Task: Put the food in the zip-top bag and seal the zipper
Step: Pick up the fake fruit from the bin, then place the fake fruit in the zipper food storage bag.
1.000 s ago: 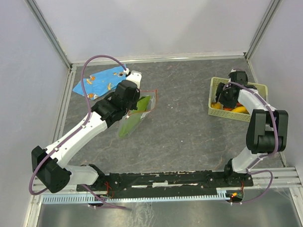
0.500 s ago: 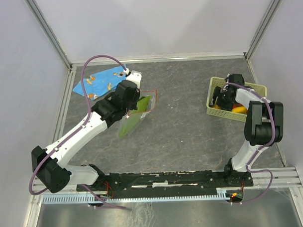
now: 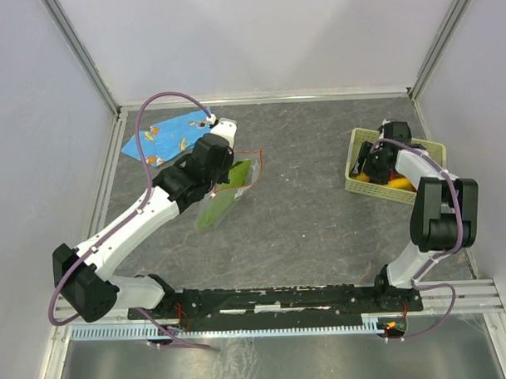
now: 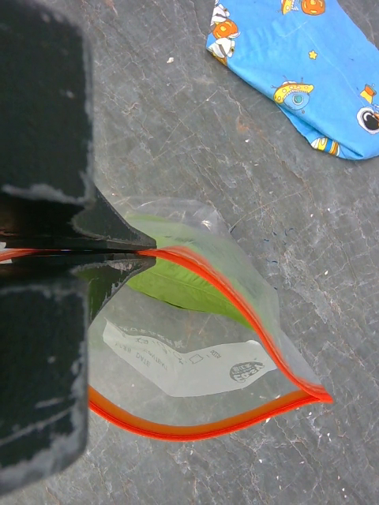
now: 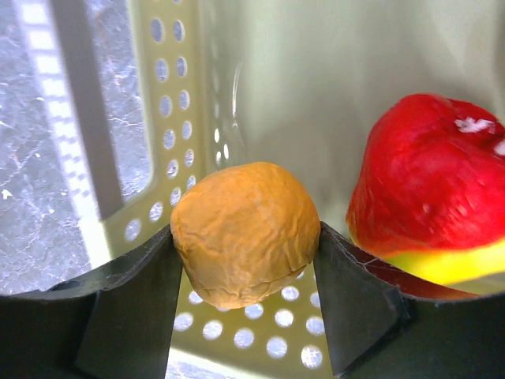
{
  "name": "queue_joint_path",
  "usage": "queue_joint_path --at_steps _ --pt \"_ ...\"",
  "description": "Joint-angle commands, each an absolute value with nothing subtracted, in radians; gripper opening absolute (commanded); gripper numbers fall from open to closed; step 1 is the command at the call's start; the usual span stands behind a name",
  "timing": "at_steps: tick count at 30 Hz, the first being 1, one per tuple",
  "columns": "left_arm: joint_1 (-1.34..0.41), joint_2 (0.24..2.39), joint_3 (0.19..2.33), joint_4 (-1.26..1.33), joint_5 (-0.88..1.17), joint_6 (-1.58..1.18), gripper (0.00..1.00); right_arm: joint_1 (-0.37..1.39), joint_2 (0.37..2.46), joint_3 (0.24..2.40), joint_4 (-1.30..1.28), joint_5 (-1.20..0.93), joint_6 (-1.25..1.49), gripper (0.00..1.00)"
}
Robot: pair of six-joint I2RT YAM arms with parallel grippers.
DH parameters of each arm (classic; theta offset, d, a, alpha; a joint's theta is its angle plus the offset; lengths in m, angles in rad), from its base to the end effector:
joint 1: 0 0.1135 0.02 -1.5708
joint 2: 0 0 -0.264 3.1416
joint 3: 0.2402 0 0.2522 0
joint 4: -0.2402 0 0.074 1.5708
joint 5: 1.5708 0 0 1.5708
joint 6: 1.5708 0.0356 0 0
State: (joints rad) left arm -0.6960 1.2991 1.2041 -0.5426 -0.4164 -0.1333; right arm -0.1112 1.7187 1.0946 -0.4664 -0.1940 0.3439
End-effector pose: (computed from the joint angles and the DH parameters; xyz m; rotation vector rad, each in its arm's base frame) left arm 0.2274 -0.1712 0.3409 0.3745 2.1136 -0.0204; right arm 0.3417 -0.0313 0.1836 0.5399 2.6134 0.3337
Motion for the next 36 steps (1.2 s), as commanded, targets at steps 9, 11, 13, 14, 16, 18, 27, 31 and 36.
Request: queue_joint_path --at_steps 9,11,13,14,16,18,27,31,36 --pt "-0.693 1.247 1.198 -0.485 -0.390 -0.152 0.03 -0.048 1.417 1.059 -0.429 -0.122 0.358 0.48" --pt "-0.693 1.233 1.181 -0.473 -0.382 -0.156 0.03 -0.004 1.373 1.063 -0.423 -0.125 0.357 0.48" --pt "-0.693 1.218 1.161 -0.466 -0.370 -0.163 0.03 0.044 1.337 1.062 -0.397 -0.132 0.355 0.48" --pt "-0.693 1.213 1.155 -0.463 -0.365 -0.166 0.03 0.076 1.320 1.060 -0.385 -0.132 0.355 0.48" --pt "-0.693 1.208 1.149 -0.463 -0.359 -0.167 0.03 0.135 1.288 1.055 -0.352 -0.133 0.355 0.48" --pt "-0.693 1.205 1.153 -0.466 -0.352 -0.163 0.03 0.191 1.261 1.046 -0.305 -0.149 0.365 0.48" --pt "-0.693 1.163 1.147 -0.461 -0.317 -0.147 0.03 0.424 1.192 0.956 0.040 -0.277 0.427 0.47" --pt "-0.693 1.147 1.135 -0.451 -0.300 -0.141 0.03 0.525 1.212 0.936 0.179 -0.302 0.428 0.48" --pt "-0.693 1.146 1.129 -0.444 -0.282 -0.138 0.03 0.628 1.275 0.952 0.269 -0.317 0.395 0.48"
